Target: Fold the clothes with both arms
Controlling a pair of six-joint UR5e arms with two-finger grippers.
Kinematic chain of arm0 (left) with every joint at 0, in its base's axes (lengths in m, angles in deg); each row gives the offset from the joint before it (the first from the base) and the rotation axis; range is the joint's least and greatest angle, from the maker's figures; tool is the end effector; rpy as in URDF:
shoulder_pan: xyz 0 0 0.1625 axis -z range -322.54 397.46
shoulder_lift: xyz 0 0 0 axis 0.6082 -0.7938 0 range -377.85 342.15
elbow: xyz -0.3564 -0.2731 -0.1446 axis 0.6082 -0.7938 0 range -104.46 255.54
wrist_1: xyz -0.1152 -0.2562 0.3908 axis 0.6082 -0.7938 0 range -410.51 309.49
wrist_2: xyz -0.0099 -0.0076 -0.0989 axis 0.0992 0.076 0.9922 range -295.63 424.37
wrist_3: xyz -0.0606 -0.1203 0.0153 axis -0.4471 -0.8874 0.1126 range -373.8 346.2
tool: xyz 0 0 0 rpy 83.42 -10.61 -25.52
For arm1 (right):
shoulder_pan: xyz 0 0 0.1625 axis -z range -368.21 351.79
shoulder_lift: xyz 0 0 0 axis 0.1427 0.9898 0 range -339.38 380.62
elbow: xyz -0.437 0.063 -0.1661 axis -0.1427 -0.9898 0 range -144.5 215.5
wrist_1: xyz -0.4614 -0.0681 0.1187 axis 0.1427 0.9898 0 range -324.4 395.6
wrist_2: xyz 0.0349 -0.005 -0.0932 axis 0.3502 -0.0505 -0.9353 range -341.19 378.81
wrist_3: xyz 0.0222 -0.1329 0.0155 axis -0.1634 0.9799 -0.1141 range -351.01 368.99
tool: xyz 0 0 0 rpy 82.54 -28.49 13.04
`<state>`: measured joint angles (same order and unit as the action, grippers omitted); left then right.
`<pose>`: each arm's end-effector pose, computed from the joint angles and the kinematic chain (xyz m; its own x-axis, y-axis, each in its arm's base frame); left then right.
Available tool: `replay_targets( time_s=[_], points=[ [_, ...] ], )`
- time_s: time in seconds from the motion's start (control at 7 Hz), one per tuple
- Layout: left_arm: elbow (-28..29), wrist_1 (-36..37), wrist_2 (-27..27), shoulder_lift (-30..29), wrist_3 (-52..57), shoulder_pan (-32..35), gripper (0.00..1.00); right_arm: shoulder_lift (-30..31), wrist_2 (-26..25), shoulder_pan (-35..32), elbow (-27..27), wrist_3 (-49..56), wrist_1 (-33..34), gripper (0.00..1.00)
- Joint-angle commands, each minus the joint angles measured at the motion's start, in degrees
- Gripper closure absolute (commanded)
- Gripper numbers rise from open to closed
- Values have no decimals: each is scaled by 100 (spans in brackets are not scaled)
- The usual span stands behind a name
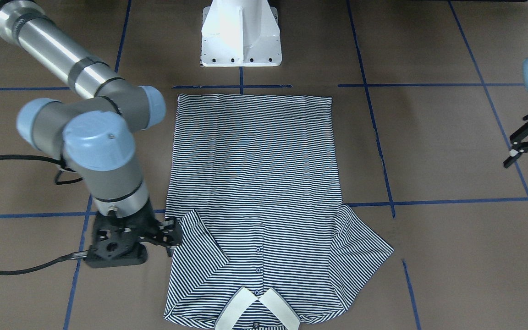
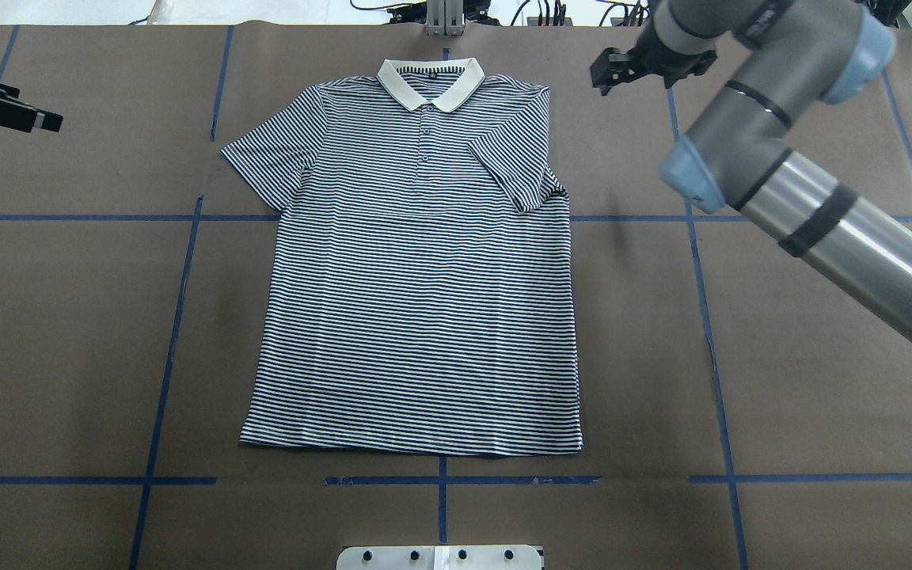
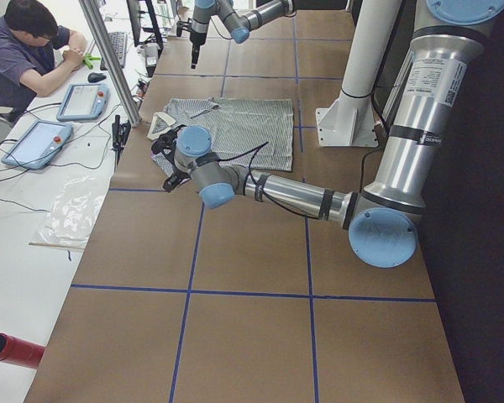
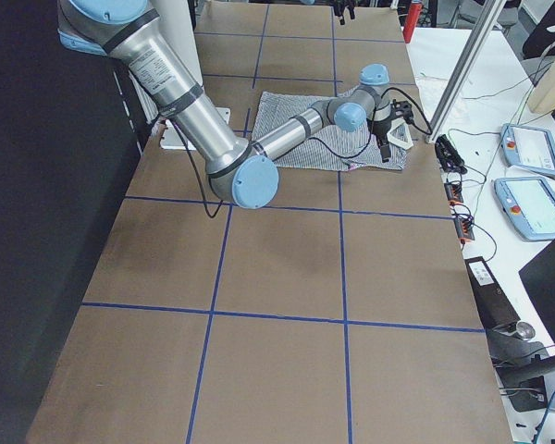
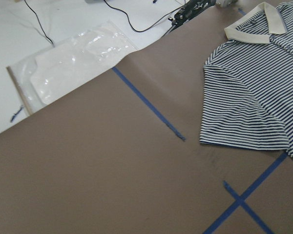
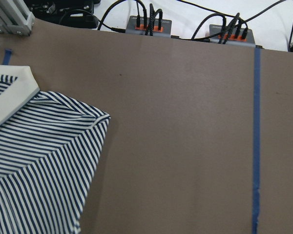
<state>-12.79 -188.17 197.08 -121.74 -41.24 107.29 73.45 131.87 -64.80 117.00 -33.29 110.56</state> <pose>0.2030 -0.6726 0.4864 0.5123 0.4965 -0.7007 0.0712 0.7886 0.6108 -0.4005 -0.7529 0.3379 0.7257 -0.1360 0.6744 -0.1221 0.9393 0.3207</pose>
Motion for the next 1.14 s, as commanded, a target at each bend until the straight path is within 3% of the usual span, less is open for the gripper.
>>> replay_targets(
  time_s=[0.0, 0.14, 0.43, 0.57, 1.0],
  points=[
    [104, 55, -1213, -410, -1958, -756, 24, 884, 401, -344, 759, 519, -34, 0],
    [549, 56, -1916, -822, -2410, -1239, 27, 904, 375, -335, 787, 511, -34, 0],
    [1787, -49, -2771, -1579, -2696, -1594, 38, 922, 340, -335, 779, 511, -42, 0],
    [1975, -24, -3124, -1677, -2792, -1822, 40, 922, 340, -335, 779, 502, -42, 0],
    [2661, -373, -3154, -1942, -2837, -1999, 40, 922, 331, -327, 753, 502, -42, 0]
  ],
)
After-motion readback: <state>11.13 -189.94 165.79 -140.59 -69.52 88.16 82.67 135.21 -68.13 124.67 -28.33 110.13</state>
